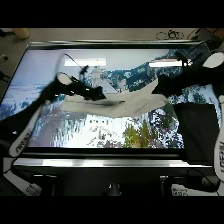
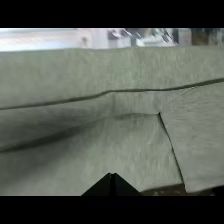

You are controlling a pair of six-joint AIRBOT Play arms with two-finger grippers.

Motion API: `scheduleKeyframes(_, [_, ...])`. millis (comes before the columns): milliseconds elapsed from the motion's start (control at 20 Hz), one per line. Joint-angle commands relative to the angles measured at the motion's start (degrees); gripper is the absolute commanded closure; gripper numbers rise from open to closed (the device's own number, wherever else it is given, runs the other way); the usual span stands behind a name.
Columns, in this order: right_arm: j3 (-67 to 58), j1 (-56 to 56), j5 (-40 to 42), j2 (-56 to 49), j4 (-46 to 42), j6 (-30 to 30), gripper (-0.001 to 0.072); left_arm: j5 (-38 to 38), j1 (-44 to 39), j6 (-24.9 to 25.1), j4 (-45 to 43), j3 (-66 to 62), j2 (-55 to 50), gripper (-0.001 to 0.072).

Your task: Fold the shirts.

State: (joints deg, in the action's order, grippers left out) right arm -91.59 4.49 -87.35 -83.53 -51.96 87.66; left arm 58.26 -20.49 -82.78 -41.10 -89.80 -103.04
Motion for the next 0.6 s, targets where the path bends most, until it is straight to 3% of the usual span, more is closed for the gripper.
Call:
scheduleKeyframes(0, [-0.5,-0.7,-4.4,10.3,0.7,4.3,0.0688,-10.1,-12.1,1.3,17.0,0.7,-8.1,0.0680])
scheduleKeyframes(150, [-0.5,-0.7,-5.6,14.2,0.7,5.7,0.0688,-13.0,-19.1,7.5,33.2,0.6,-12.4,0.0680])
scheduleKeyframes(250, [-0.5,-0.7,-5.0,13.7,0.8,5.9,0.0688,-13.2,-19.4,12.5,37.9,0.6,-12.9,0.0683])
scheduleKeyframes(400, [-0.5,-3.5,-0.6,9.4,0.7,6.1,0.0688,-13.8,-12.6,13.8,28.2,0.7,-6.8,0.0684])
scheduleKeyframes(550, [-0.5,-11.3,8.2,1.0,2.5,6.1,0.0688,-11.8,-2.1,9.0,10.4,0.7,4.6,0.0684])
